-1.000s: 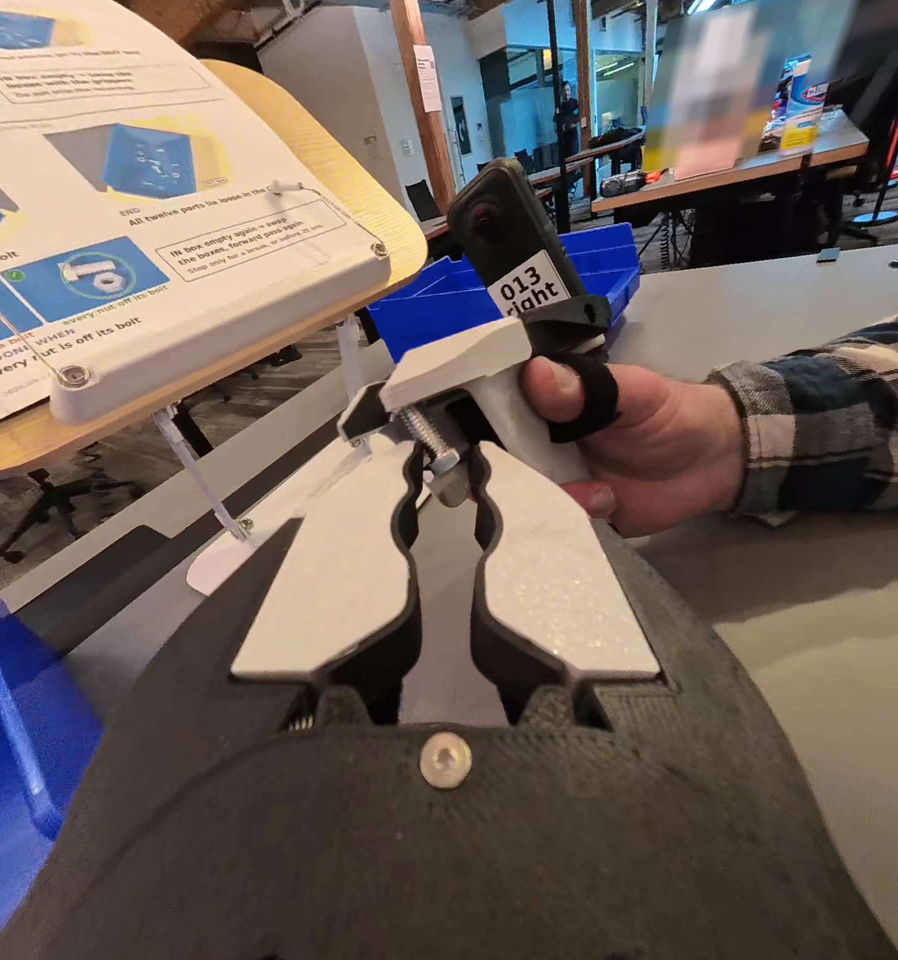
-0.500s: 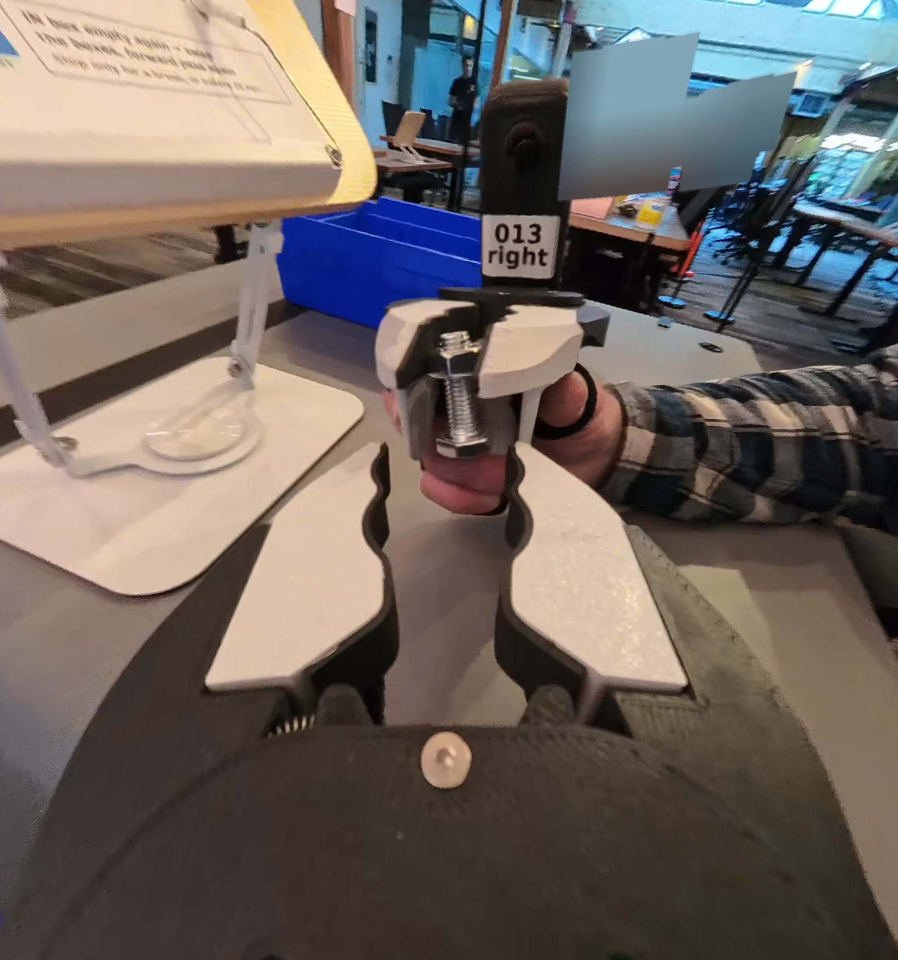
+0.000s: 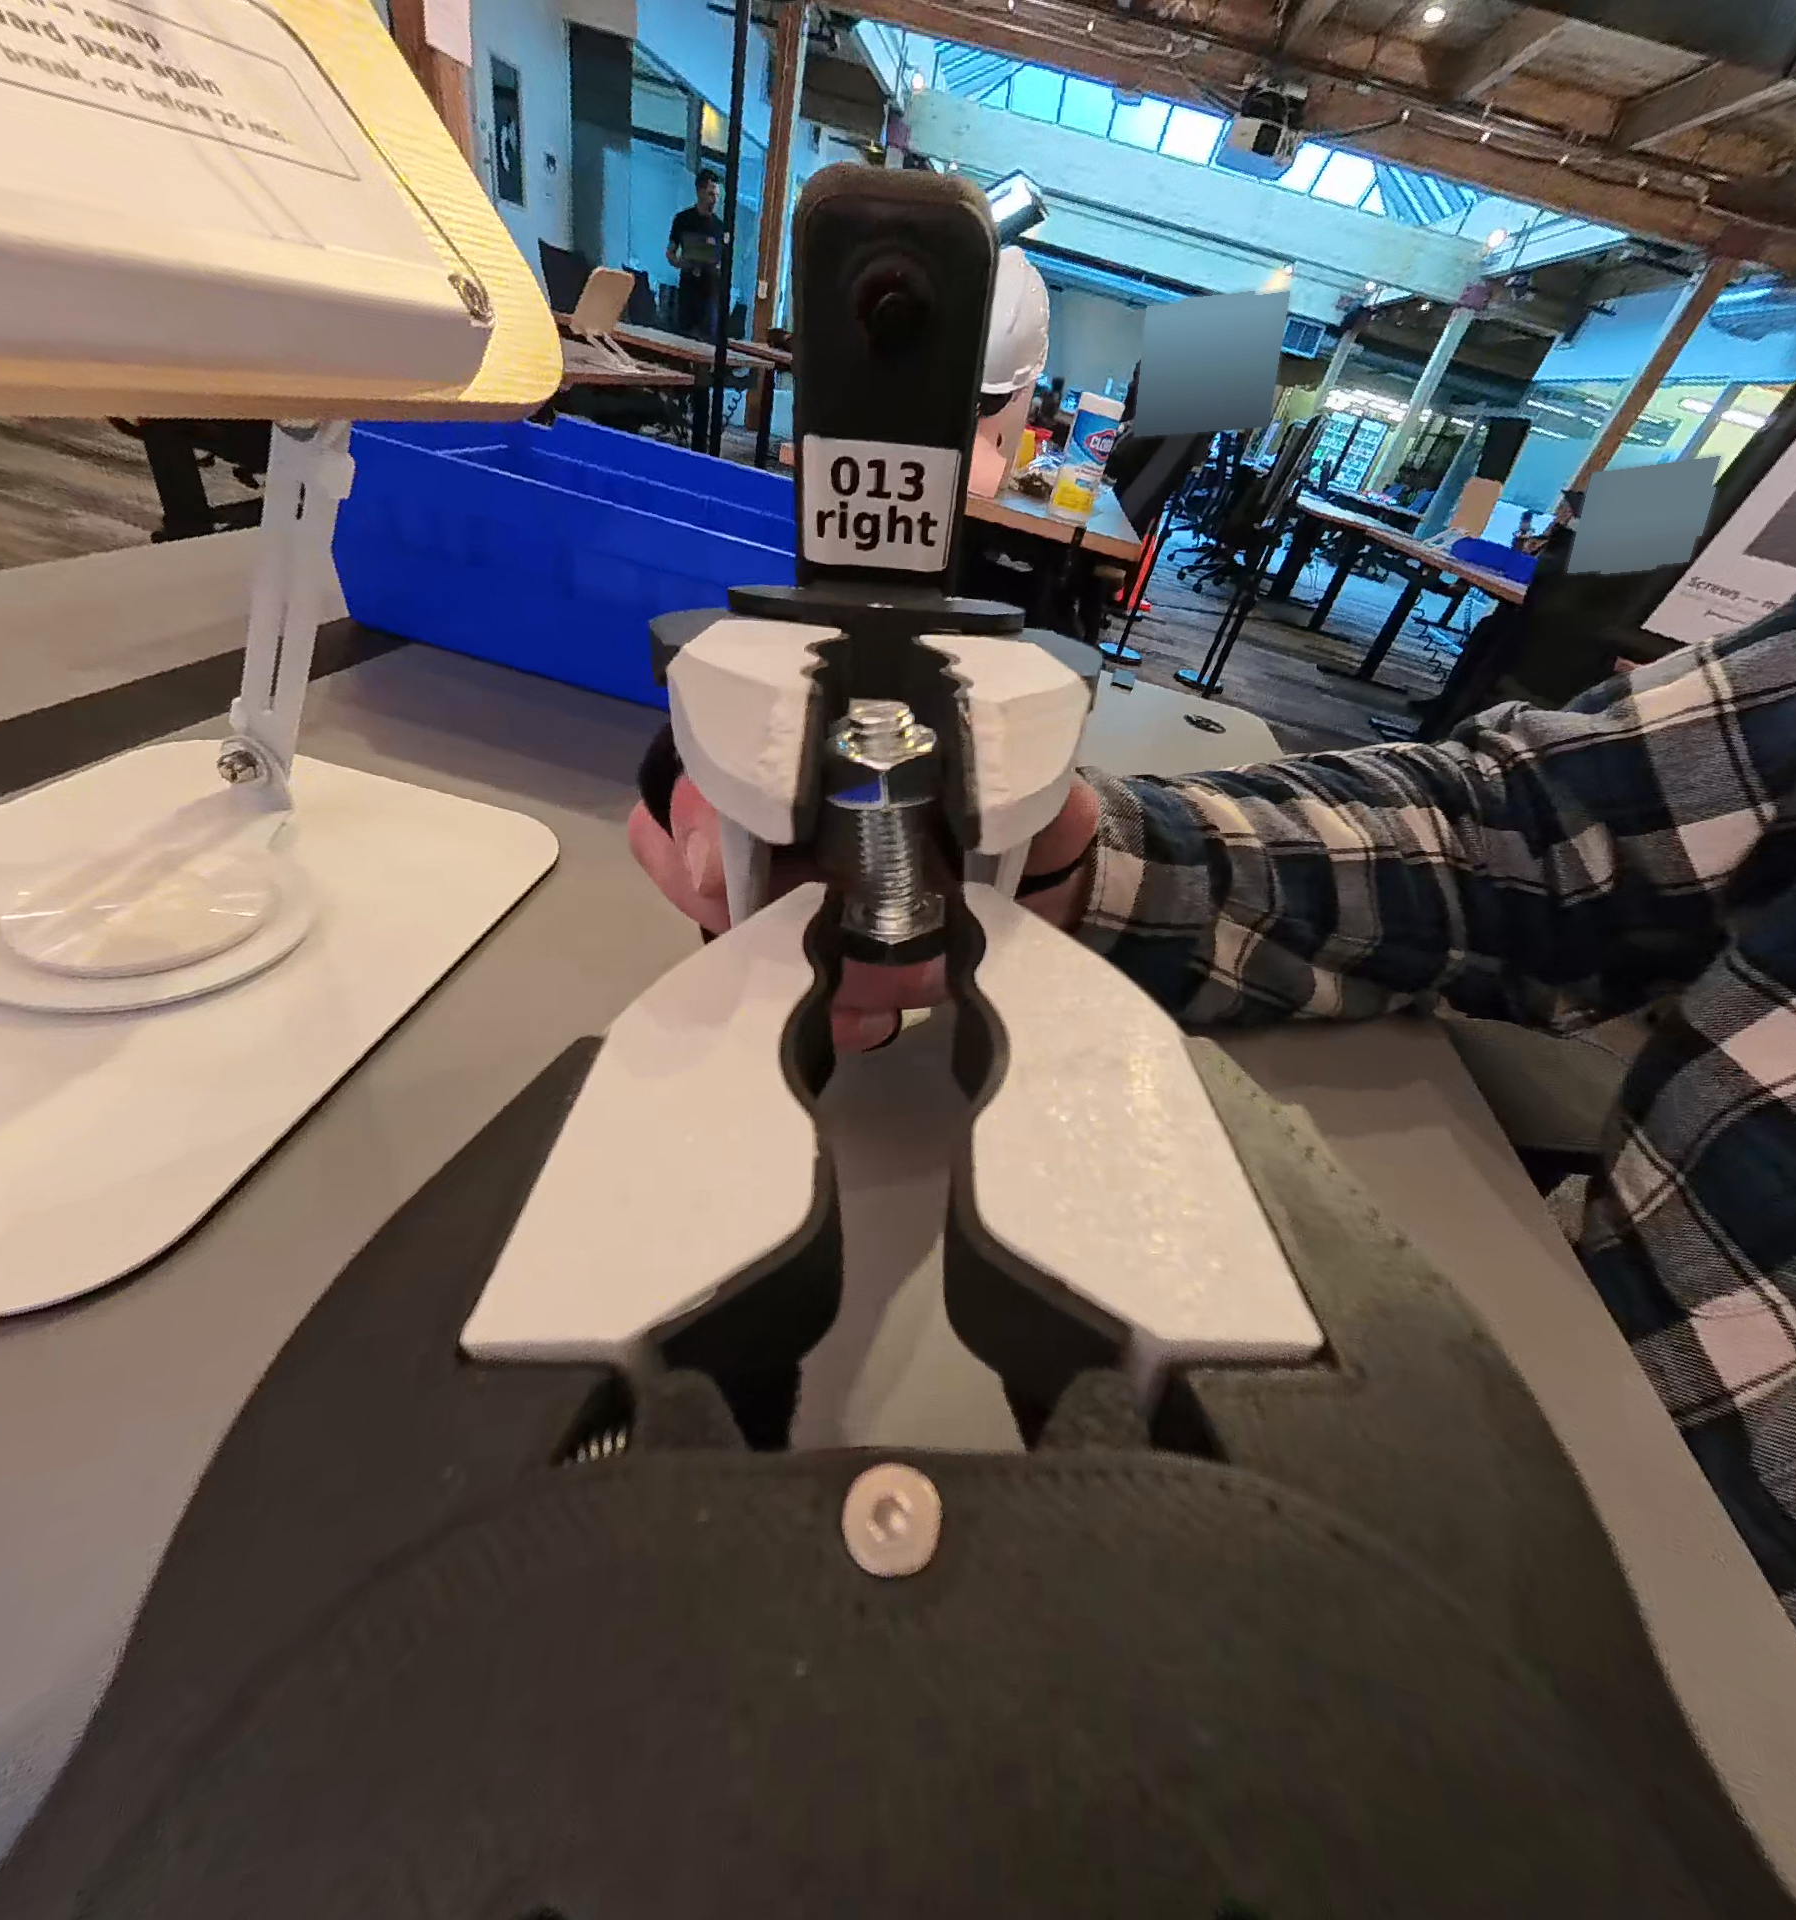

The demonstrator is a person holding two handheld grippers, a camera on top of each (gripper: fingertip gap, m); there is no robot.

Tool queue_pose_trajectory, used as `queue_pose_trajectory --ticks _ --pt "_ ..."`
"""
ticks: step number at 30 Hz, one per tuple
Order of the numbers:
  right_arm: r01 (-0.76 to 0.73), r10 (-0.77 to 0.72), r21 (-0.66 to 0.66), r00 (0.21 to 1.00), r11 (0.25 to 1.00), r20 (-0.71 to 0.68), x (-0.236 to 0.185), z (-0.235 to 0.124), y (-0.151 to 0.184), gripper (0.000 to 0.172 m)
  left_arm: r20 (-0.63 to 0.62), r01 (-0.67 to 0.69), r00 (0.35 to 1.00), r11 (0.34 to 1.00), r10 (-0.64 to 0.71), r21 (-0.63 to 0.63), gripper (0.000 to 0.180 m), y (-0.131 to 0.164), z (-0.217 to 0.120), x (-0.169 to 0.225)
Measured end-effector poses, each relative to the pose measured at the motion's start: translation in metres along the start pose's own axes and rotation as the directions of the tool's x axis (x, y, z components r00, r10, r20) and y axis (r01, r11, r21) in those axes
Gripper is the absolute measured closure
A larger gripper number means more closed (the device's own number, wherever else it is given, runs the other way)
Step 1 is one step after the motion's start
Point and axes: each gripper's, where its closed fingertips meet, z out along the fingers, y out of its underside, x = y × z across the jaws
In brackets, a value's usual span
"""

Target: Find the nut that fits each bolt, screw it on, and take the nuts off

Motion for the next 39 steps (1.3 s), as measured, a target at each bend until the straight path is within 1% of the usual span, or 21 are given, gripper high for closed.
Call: queue_pose_trajectory --ticks 2,3,4,7,12,17,18,19,20,21,22,23,24,25,29,32,33,34,36,38,39 --pt "0.001 -0.001 -0.001 1.0 1.0 -0.025 0.003 -0.001 -0.001 0.15 0.017 -0.001 1.0 1.0 0.001 0.008 0.162 -0.001 -0.001 -0.003" --pt "-0.01 0.01 0.008 0.999 1.0 -0.043 0.005 -0.002 -0.004 0.134 0.049 -0.015 0.999 1.0 0.014 0.017 0.162 -0.002 -0.003 -0.008" --pt "-0.016 0.017 0.011 0.998 1.0 -0.063 0.009 -0.004 -0.007 0.125 0.062 -0.021 0.998 1.0 0.02 0.014 0.162 -0.002 -0.005 -0.01" --pt "0.036 -0.041 -0.041 0.991 0.999 -0.13 0.014 -0.006 -0.006 0.114 0.075 -0.041 0.996 0.999 0.039 0.018 0.163 -0.002 -0.007 -0.011" --pt "0.044 -0.056 -0.076 0.986 0.996 -0.159 0.016 0.001 0.001 0.116 0.051 -0.077 0.996 0.997 0.076 0.012 0.163 -0.003 -0.003 -0.004" --pt "0.022 -0.025 -0.022 0.989 1.0 -0.145 0.017 -0.006 -0.007 0.119 0.05 -0.093 0.995 0.994 0.09 0.057 0.163 -0.012 -0.009 -0.001" --pt "0.023 -0.024 -0.008 0.989 1.0 -0.145 0.018 -0.01 -0.01 0.117 0.049 -0.091 0.995 0.994 0.087 0.069 0.163 -0.014 -0.011 -0.001" --pt "0.019 -0.018 0.002 0.987 1.0 -0.157 0.022 -0.015 -0.011 0.121 0.057 -0.097 0.994 0.992 0.092 0.084 0.162 -0.018 -0.014 -0.002" --pt "0.009 -0.01 -0.009 0.98 1.0 -0.197 0.031 -0.022 -0.009 0.136 0.057 -0.101 0.994 0.989 0.095 0.108 0.163 -0.022 -0.018 -0.002" --pt "-0.005 0.0 -0.022 0.971 1.0 -0.241 0.041 -0.03 -0.005 0.139 0.049 -0.093 0.995 0.988 0.088 0.125 0.163 -0.025 -0.02 -0.001" --pt "-0.017 0.015 -0.008 0.97 1.0 -0.244 0.045 -0.035 -0.005 0.14 0.06 -0.093 0.995 0.987 0.086 0.128 0.163 -0.027 -0.022 -0.002" --pt "-0.023 0.028 0.022 0.975 0.999 -0.22 0.042 -0.037 -0.01 0.135 0.069 -0.095 0.994 0.988 0.087 0.119 0.163 -0.025 -0.022 -0.004" --pt "-0.02 0.028 0.043 0.98 0.999 -0.198 0.038 -0.035 -0.015 0.126 0.065 -0.093 0.994 0.99 0.086 0.107 0.163 -0.023 -0.021 -0.005" --pt "-0.011 0.019 0.045 0.984 0.999 -0.177 0.032 -0.029 -0.018 0.119 0.058 -0.087 0.995 0.991 0.082 0.098 0.163 -0.02 -0.019 -0.005" --pt "0.026 -0.027 -0.009 0.993 1.0 -0.116 0.011 -0.004 -0.009 0.116 0.048 -0.101 0.994 0.994 0.099 0.047 0.163 -0.01 -0.01 -0.003" --pt "0.017 -0.018 -0.017 0.993 1.0 -0.113 0.009 0.002 -0.005 0.119 0.034 -0.109 0.994 0.993 0.108 0.034 0.163 -0.007 -0.006 0.0" --pt "0.014 -0.016 -0.019 0.993 1.0 -0.121 0.011 0.001 -0.004 0.119 0.028 -0.111 0.994 0.993 0.11 0.039 0.163 -0.008 -0.006 0.002" --pt "0.009 -0.011 -0.018 0.992 1.0 -0.128 0.013 -0.001 -0.003 0.114 0.027 -0.112 0.994 0.993 0.111 0.039 0.163 -0.008 -0.006 0.002" --pt "-0.004 0.005 0.008 0.991 1.0 -0.137 0.019 -0.01 -0.007 0.11 0.035 -0.111 0.993 0.992 0.109 0.064 0.163 -0.013 -0.01 0.001" --pt "-0.016 0.022 0.036 0.984 0.999 -0.177 0.031 -0.025 -0.011 0.122 0.025 -0.102 0.995 0.989 0.1 0.103 0.163 -0.02 -0.016 0.002" --pt "-0.027 0.035 0.037 0.975 0.999 -0.22 0.041 -0.033 -0.01 0.121 0.026 -0.106 0.994 0.989 0.104 0.106 0.163 -0.021 -0.018 0.002"
